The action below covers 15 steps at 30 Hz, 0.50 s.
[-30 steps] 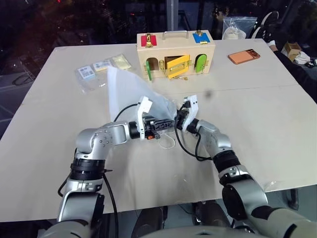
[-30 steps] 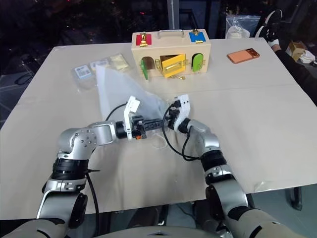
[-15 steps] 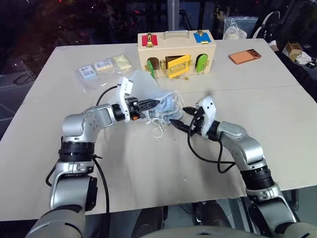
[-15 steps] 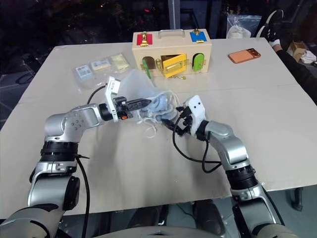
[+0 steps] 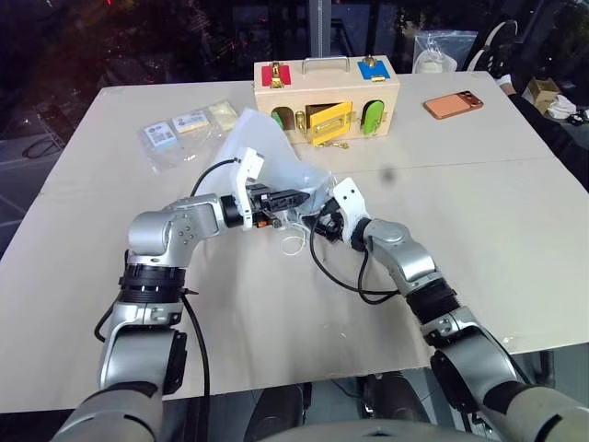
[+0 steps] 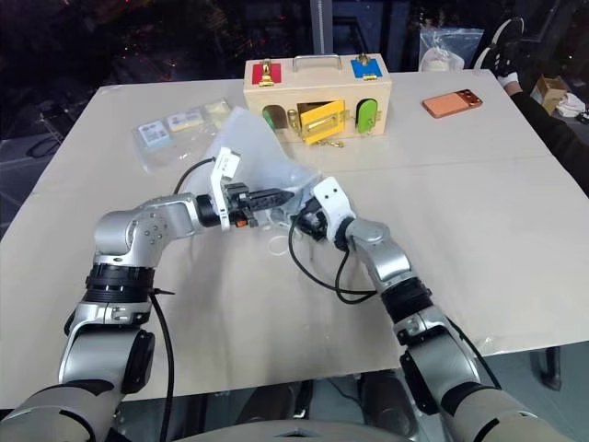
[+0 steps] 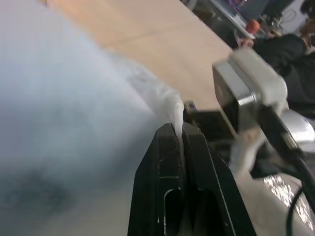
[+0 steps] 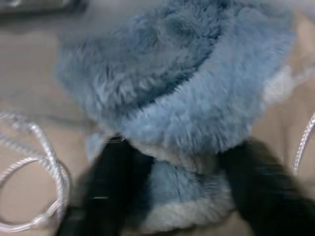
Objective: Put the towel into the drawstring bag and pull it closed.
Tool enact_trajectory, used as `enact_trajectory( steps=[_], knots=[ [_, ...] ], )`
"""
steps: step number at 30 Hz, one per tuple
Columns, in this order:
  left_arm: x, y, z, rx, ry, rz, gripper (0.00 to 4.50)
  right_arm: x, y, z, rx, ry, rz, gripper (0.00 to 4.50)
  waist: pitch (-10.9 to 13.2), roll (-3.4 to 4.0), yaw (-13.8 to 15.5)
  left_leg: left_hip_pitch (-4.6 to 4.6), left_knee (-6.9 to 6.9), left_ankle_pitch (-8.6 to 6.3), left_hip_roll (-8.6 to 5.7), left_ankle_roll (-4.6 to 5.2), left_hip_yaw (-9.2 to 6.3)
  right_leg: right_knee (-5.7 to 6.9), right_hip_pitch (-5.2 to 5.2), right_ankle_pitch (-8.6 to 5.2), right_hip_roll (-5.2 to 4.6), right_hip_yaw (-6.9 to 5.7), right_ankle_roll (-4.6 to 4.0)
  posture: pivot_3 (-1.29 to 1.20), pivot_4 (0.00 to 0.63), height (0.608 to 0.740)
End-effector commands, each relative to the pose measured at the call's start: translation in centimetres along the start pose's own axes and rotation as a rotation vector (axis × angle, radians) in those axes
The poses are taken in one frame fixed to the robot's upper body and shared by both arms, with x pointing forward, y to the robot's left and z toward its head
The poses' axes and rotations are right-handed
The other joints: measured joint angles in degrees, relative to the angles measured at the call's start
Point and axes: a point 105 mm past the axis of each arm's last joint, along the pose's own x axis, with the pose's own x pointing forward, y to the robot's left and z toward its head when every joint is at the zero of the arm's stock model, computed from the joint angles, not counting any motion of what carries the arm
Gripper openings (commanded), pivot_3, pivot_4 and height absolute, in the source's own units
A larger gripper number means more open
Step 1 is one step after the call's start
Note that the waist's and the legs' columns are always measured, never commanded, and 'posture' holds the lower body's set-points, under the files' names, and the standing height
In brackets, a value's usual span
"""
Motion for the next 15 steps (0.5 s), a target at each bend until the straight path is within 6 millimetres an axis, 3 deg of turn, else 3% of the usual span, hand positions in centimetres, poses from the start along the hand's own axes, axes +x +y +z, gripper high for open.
enact_trajectory(
  steps=[1,2,3,5,11,15],
  knots=[
    [-0.9,-0.2,0.4,0.066,0.006,0.007,0.00,0.0,0.3,2.4,-0.063,-0.139,0.040,0.83,0.0,0.00,0.0,0.00,0.00,0.00,0.00,0.00,0.00,0.00,0.00,0.00,0.00,0.00,0.00,0.00,0.150,0.740],
    [-1.0,0.1,0.4,0.075,0.004,0.023,0.00,-0.1,0.4,2.9,-0.072,-0.173,0.054,0.25,0.0,0.01,-0.1,0.00,0.00,0.00,0.00,0.00,-0.01,-0.01,0.00,0.00,0.01,-0.02,0.00,0.00,0.150,0.740],
    [-1.0,0.1,0.9,0.094,-0.041,0.020,0.00,-0.2,0.5,3.7,-0.054,-0.218,0.067,0.02,0.0,0.01,0.0,-0.01,0.00,0.00,0.00,0.00,-0.01,-0.01,0.00,0.00,0.01,-0.02,0.00,0.00,0.150,0.740],
    [-1.3,0.0,1.5,0.119,-0.087,0.008,0.00,-0.4,0.7,5.1,0.000,-0.296,0.101,0.02,0.0,0.00,0.2,-0.02,0.01,0.00,-0.01,0.00,-0.03,-0.05,0.01,0.00,-0.01,-0.04,0.00,0.00,0.150,0.740],
    [-3.5,-1.8,1.8,-0.048,-0.085,-0.133,0.00,-1.5,0.4,7.7,0.207,-0.434,0.216,0.02,0.0,0.03,0.0,-0.04,-0.01,0.00,0.00,0.00,-0.04,-0.05,0.00,0.00,-0.01,-0.03,0.00,0.00,0.150,0.740],
    [-2.3,-4.2,1.4,-0.119,-0.062,-0.266,0.00,-1.8,1.8,8.7,0.196,-0.440,0.325,0.02,0.0,0.03,0.1,-0.03,-0.01,0.00,0.00,0.00,-0.06,-0.04,0.01,0.00,-0.01,-0.05,0.00,0.00,0.150,0.740]
  ],
)
